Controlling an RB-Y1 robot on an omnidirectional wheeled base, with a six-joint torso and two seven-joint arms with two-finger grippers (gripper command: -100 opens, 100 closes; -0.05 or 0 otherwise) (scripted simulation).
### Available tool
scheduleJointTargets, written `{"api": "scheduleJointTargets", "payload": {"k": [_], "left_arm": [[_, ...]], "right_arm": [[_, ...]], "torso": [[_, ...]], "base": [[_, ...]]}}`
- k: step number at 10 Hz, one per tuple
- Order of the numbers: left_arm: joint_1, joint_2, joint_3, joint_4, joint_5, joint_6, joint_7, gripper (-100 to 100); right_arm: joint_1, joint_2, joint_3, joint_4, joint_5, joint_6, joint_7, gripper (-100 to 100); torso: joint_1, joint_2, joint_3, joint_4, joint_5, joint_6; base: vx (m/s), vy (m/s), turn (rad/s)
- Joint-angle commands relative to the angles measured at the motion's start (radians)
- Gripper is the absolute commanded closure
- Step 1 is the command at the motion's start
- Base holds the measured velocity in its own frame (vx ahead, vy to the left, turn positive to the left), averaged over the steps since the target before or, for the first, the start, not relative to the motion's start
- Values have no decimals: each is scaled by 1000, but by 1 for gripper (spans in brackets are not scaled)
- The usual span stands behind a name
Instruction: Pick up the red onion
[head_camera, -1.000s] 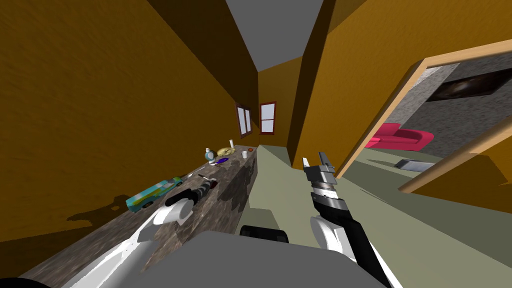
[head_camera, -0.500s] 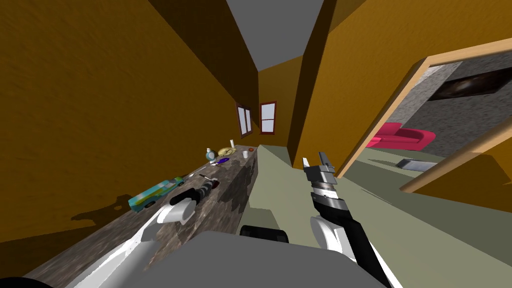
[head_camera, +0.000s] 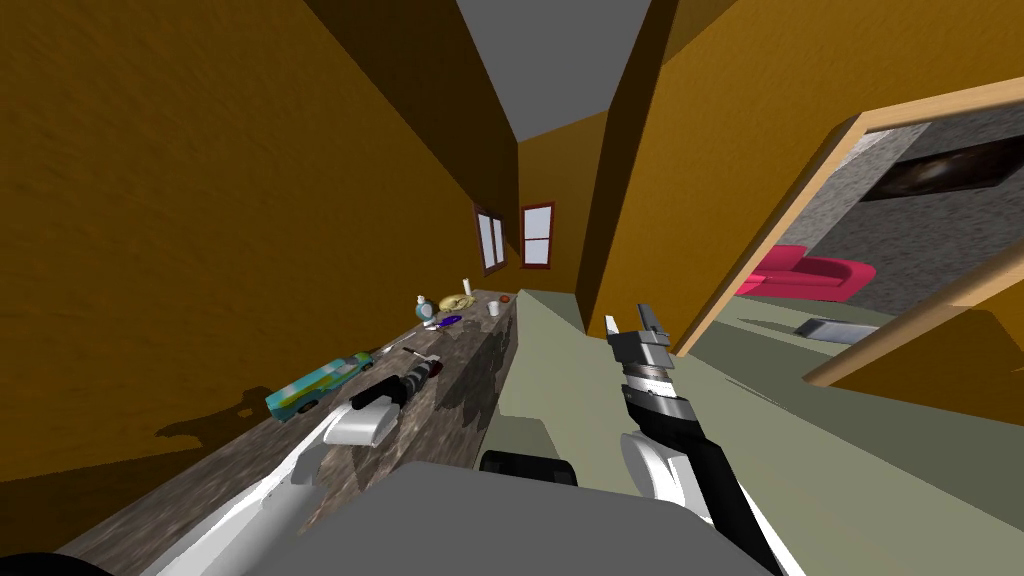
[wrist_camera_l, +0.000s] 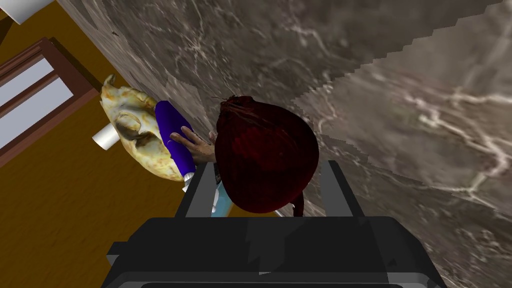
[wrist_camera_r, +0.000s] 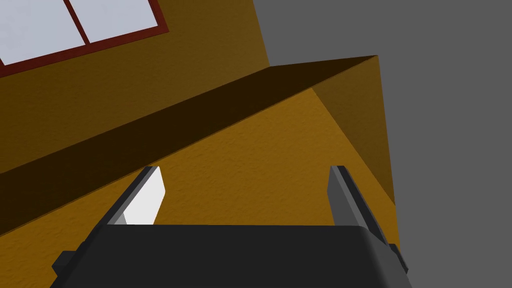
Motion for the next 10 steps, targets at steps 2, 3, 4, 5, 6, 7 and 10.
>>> {"api": "scheduleJointTargets", "payload": {"k": [2, 3, 4, 5, 6, 7, 10], "left_arm": [[8, 11, -44, -35, -69, 12, 76, 100], [8, 11, -44, -35, -72, 12, 99, 100], [13, 18, -72, -59, -114, 21, 130, 100], [13, 18, -72, -59, -118, 21, 153, 100], [18, 25, -101, -84, -163, 30, 184, 100], [18, 25, -101, -84, -164, 30, 207, 100], [29, 39, -158, -133, -253, 48, 292, 100]], "right_arm": [[0, 0, 0, 0, 0, 0, 0, 0], [0, 0, 0, 0, 0, 0, 0, 0], [0, 0, 0, 0, 0, 0, 0, 0], [0, 0, 0, 0, 0, 0, 0, 0], [0, 0, 0, 0, 0, 0, 0, 0], [0, 0, 0, 0, 0, 0, 0, 0], [0, 0, 0, 0, 0, 0, 0, 0]], "torso": [[0, 0, 0, 0, 0, 0], [0, 0, 0, 0, 0, 0], [0, 0, 0, 0, 0, 0], [0, 1, 0, 0, 0, 0], [0, 0, 0, 1, 0, 0], [0, 0, 0, 1, 0, 0], [-1, 1, 1, 1, 0, 0]], "base": [[-11, 39, 5], [-12, 36, 2], [-13, 43, 9], [-8, 36, 0], [-5, 46, 9], [-5, 35, 2], [-11, 40, 7]]}}
